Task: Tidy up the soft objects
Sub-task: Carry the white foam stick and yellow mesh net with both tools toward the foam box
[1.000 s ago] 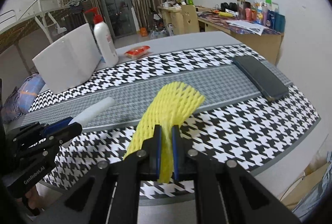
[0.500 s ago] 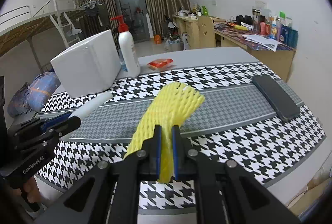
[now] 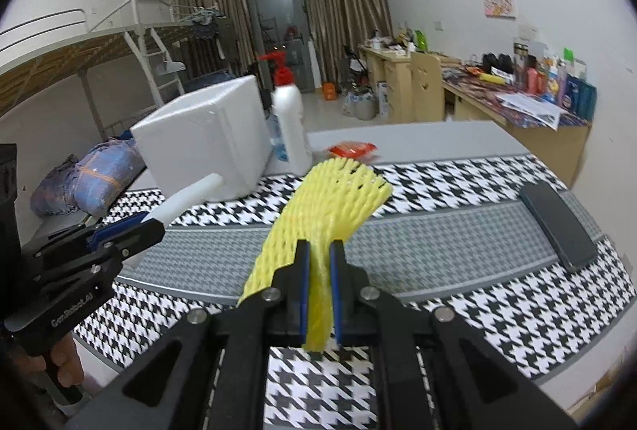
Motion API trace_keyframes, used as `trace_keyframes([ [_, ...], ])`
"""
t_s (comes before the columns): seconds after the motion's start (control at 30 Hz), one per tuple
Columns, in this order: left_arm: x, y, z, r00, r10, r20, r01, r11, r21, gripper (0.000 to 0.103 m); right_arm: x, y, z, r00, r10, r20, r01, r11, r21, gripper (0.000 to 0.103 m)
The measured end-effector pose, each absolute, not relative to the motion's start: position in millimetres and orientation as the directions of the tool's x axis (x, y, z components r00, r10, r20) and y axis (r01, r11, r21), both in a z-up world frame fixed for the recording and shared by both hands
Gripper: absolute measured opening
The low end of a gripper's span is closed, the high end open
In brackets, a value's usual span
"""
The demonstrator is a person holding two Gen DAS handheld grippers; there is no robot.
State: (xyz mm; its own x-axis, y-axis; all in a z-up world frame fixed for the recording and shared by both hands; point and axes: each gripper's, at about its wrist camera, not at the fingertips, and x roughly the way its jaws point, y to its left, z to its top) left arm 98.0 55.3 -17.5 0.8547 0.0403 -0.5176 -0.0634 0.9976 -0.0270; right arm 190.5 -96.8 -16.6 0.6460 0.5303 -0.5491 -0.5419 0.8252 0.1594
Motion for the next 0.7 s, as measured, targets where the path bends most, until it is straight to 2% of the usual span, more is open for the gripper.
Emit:
trace_keyframes([
  [0.7, 90, 99, 23, 0.888, 0.134, -0.44, -0.141, 0.99, 0.017, 0.019, 192, -44, 25, 0.638, 0.603, -0.48, -0.637, 0.763, 0.112, 0.012],
])
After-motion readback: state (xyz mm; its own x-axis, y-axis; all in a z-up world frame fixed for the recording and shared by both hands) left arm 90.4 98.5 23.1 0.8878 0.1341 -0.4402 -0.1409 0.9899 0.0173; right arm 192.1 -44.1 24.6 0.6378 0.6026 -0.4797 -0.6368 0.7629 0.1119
